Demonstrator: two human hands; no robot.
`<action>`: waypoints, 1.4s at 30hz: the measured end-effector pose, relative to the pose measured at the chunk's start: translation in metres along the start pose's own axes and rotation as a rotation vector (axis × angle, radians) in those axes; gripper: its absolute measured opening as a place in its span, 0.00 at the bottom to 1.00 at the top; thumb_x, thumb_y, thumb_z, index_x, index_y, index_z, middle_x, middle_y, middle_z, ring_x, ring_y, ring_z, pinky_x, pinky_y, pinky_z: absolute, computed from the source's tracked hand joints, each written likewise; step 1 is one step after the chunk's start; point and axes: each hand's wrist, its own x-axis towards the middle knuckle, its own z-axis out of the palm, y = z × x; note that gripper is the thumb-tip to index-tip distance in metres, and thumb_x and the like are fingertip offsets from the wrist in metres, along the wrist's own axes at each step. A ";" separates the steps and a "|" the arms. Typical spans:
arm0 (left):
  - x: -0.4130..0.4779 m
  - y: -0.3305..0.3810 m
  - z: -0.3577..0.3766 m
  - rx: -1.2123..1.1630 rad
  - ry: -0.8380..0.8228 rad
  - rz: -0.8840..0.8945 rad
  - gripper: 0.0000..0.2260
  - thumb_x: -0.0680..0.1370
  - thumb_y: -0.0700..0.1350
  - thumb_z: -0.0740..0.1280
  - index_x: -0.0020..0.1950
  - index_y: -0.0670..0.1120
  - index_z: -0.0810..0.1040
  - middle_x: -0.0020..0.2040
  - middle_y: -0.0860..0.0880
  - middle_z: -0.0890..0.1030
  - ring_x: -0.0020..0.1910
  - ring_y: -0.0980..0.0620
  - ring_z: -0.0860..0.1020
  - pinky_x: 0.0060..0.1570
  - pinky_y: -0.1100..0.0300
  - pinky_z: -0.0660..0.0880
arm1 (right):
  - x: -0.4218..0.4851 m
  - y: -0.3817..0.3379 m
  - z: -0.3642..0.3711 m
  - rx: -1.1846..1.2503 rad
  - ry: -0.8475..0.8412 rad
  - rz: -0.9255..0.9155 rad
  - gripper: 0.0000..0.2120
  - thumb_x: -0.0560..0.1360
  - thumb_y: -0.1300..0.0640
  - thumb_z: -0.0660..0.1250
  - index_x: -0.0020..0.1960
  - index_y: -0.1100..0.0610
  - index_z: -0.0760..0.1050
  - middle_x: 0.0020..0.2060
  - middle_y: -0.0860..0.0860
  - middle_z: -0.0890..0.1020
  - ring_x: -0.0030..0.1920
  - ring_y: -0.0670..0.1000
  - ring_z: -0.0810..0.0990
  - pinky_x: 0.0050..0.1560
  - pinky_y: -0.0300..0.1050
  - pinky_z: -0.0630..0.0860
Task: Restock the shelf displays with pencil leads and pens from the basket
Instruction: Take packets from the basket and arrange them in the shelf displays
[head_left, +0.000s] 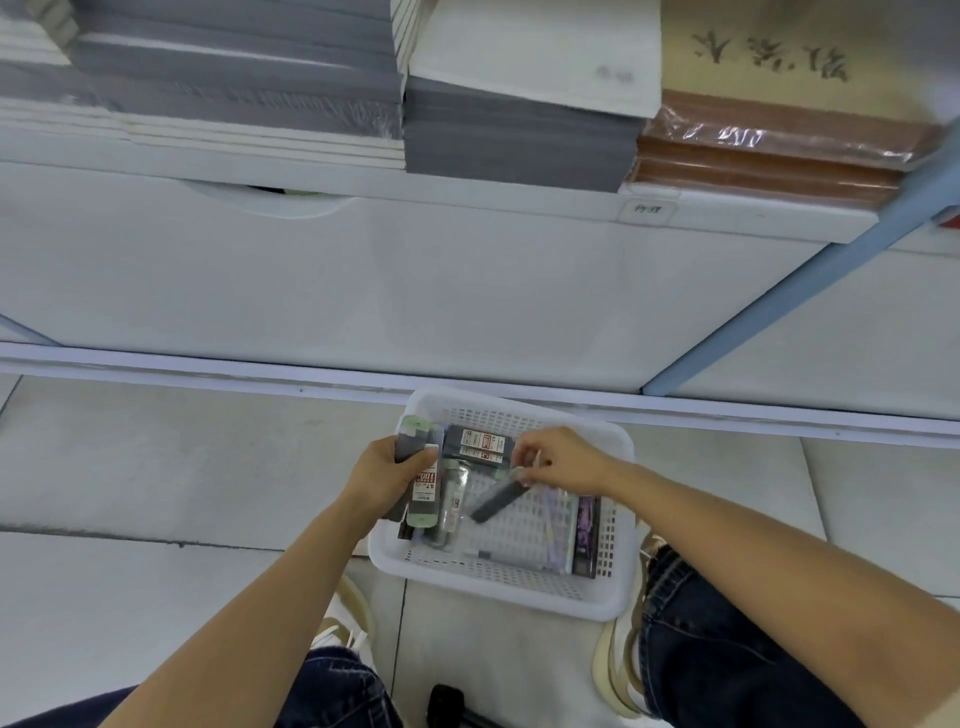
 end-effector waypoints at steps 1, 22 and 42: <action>-0.001 0.008 0.001 -0.043 -0.012 0.001 0.07 0.79 0.46 0.68 0.46 0.42 0.78 0.36 0.45 0.84 0.29 0.49 0.79 0.29 0.62 0.74 | -0.001 -0.012 -0.017 0.083 0.023 -0.017 0.04 0.76 0.61 0.69 0.50 0.59 0.78 0.43 0.49 0.82 0.37 0.49 0.81 0.35 0.33 0.73; -0.146 0.221 0.019 -0.255 -0.298 0.467 0.15 0.73 0.48 0.71 0.56 0.42 0.81 0.51 0.42 0.85 0.46 0.48 0.84 0.45 0.54 0.82 | -0.172 -0.184 -0.198 0.143 0.557 -0.474 0.14 0.74 0.64 0.71 0.59 0.54 0.79 0.47 0.42 0.82 0.44 0.38 0.80 0.50 0.34 0.77; -0.245 0.384 0.038 -0.210 -0.043 0.936 0.08 0.73 0.47 0.74 0.46 0.45 0.80 0.38 0.48 0.86 0.29 0.58 0.80 0.22 0.66 0.70 | -0.324 -0.260 -0.373 -0.018 1.483 -0.643 0.10 0.75 0.68 0.66 0.53 0.58 0.78 0.48 0.58 0.83 0.50 0.57 0.82 0.54 0.54 0.80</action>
